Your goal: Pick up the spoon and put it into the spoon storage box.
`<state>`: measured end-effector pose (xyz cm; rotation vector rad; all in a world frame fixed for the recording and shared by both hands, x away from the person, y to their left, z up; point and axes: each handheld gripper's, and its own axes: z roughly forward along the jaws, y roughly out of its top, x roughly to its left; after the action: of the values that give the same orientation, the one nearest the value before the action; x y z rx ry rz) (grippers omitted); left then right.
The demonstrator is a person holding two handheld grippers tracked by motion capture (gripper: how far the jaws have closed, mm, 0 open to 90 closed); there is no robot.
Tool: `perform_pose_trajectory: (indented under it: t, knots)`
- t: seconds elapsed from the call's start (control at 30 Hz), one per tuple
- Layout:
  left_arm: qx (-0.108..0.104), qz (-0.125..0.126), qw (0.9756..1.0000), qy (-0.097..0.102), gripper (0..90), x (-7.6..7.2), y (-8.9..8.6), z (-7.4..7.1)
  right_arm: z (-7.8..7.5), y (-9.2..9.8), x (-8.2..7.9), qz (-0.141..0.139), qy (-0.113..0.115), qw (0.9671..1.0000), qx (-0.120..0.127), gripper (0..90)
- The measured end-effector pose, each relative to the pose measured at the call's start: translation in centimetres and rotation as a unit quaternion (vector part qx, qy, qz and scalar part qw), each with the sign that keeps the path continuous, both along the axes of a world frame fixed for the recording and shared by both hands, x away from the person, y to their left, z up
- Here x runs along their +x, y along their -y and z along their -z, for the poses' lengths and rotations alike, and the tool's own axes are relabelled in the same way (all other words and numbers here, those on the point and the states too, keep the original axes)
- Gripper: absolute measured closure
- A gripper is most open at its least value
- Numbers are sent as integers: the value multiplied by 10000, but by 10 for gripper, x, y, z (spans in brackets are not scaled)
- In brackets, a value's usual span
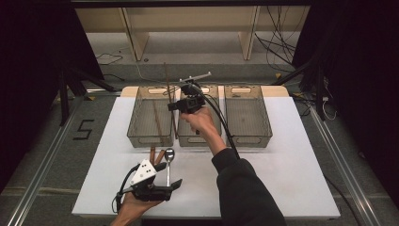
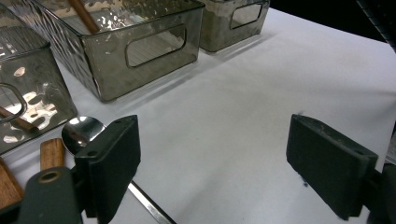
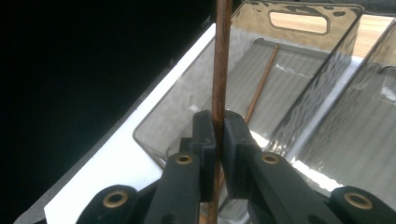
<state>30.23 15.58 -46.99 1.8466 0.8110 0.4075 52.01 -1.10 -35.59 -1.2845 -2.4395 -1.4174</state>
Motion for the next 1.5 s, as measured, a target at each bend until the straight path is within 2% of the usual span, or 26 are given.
perform_pose_trajectory:
  t: [0.37,0.6,0.73,1.1,1.5]
  knots:
    - [15,-4,10000,24,173,0,0,0,-1,-23,15,94,-73,9999,38,851]
    - [9,3,10000,31,173,0,-1,0,-1,-36,22,173,-24,9998,-59,850]
    - [2,3,10000,20,173,0,-1,0,6,-40,27,254,-36,9996,-133,850]
    - [14,12,10000,23,171,0,-2,-1,19,-47,28,333,-47,9989,-329,850]
    - [-52,-12,10000,-24,171,-1,-3,-1,23,-51,26,307,-55,9987,-408,847]
